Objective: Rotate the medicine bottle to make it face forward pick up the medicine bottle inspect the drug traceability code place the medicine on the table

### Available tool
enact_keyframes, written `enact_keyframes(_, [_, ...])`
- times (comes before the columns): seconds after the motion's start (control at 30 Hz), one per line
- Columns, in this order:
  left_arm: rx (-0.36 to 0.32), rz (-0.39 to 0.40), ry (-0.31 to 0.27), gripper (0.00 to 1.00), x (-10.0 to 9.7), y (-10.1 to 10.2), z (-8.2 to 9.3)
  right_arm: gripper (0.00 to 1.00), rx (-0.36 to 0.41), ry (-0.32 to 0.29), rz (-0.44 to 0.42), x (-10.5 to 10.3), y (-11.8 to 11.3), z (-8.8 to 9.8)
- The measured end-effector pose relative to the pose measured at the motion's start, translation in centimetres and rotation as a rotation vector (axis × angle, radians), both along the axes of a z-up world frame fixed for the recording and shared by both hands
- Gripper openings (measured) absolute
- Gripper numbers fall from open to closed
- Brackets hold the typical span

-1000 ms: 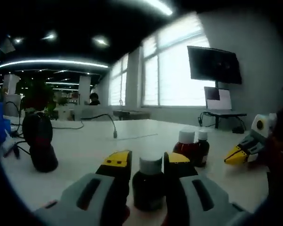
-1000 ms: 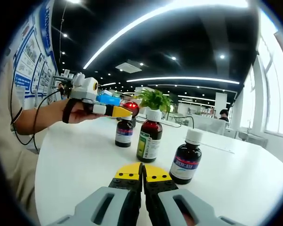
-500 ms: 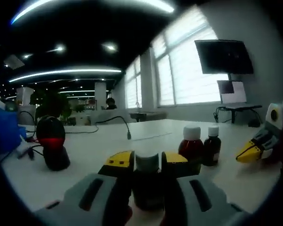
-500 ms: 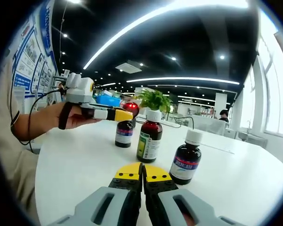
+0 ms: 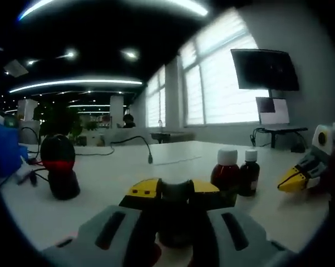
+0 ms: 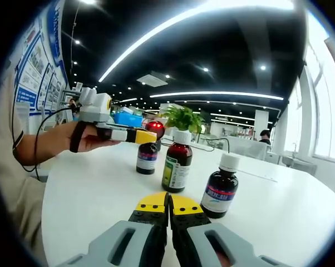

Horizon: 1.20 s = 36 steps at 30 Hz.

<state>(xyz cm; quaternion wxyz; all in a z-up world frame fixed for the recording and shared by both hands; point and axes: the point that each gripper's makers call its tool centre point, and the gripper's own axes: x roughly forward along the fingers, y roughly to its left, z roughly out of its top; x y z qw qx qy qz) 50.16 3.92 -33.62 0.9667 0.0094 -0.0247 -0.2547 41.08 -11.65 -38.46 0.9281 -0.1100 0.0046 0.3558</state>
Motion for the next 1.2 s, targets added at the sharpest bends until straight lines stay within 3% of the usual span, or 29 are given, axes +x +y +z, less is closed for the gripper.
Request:
enact_keyframes(0.2, [-0.003, -0.069, 0.016, 0.11, 0.0, -0.2, -0.1, 0.0, -0.003, 0.001, -0.001, 0.0, 0.0, -0.1])
enact_keyframes(0.9, [0.05, -0.295, -0.014, 0.11, -0.4, -1.3, -0.2, 0.0, -0.009, 0.004, -0.003, 0.1, 0.0, -0.2])
enact_keyframes(1.2, [0.049, -0.317, 0.0, 0.11, 0.0, -1.1, -0.3, 0.0, -0.009, 0.004, -0.002, 0.1, 0.0, -0.3])
